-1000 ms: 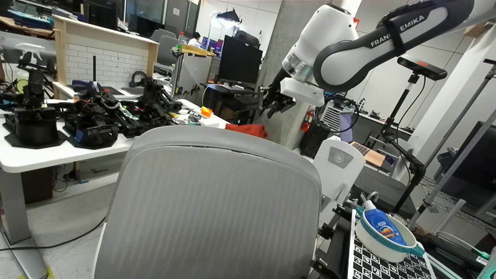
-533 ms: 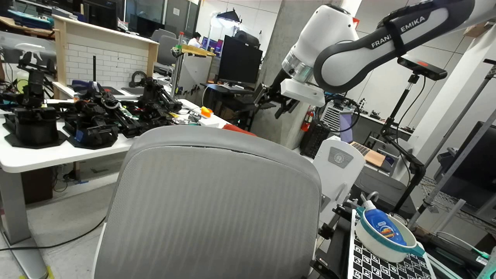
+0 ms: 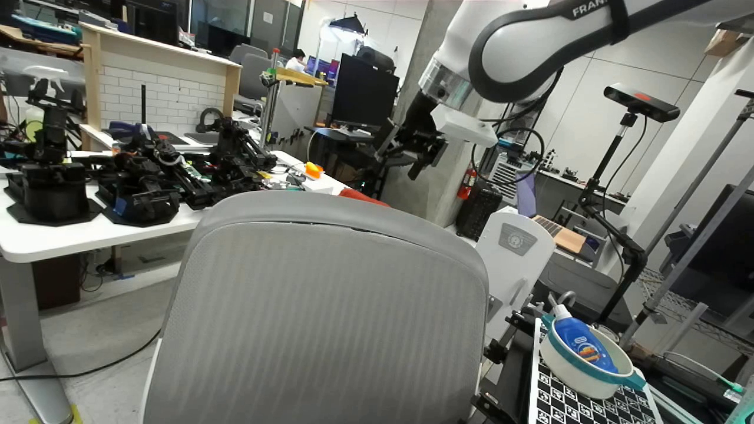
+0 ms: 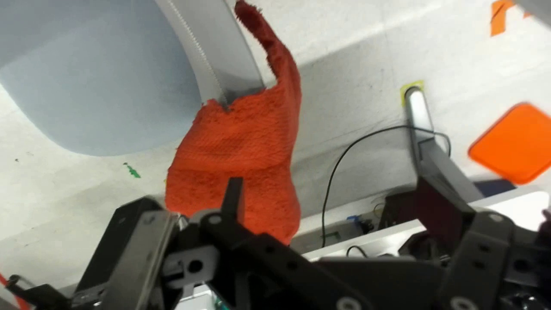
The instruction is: Move the orange towel from the chair on the right to the one on the left
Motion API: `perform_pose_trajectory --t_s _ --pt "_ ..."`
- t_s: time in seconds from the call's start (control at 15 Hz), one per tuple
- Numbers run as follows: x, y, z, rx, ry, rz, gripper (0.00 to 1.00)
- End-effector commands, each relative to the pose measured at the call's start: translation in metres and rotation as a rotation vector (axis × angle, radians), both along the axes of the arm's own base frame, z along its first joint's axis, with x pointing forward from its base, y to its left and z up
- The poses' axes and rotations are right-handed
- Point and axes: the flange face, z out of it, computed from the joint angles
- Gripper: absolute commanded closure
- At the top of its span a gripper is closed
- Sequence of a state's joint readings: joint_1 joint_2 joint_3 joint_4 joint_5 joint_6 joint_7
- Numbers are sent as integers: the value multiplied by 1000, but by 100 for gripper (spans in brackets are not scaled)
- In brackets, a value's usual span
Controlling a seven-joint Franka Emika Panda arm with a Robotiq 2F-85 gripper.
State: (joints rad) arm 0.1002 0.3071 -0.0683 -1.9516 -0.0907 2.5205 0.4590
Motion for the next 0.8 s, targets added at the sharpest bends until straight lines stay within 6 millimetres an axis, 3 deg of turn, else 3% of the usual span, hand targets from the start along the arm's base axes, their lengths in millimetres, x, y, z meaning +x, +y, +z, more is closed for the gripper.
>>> perform_pose_trajectory --t_s 0.0,0.2,0.73 --pt "0 6 4 13 35 37 0" --pt "0 12 16 23 67 81 0" --pt "0 10 15 21 69 84 0"
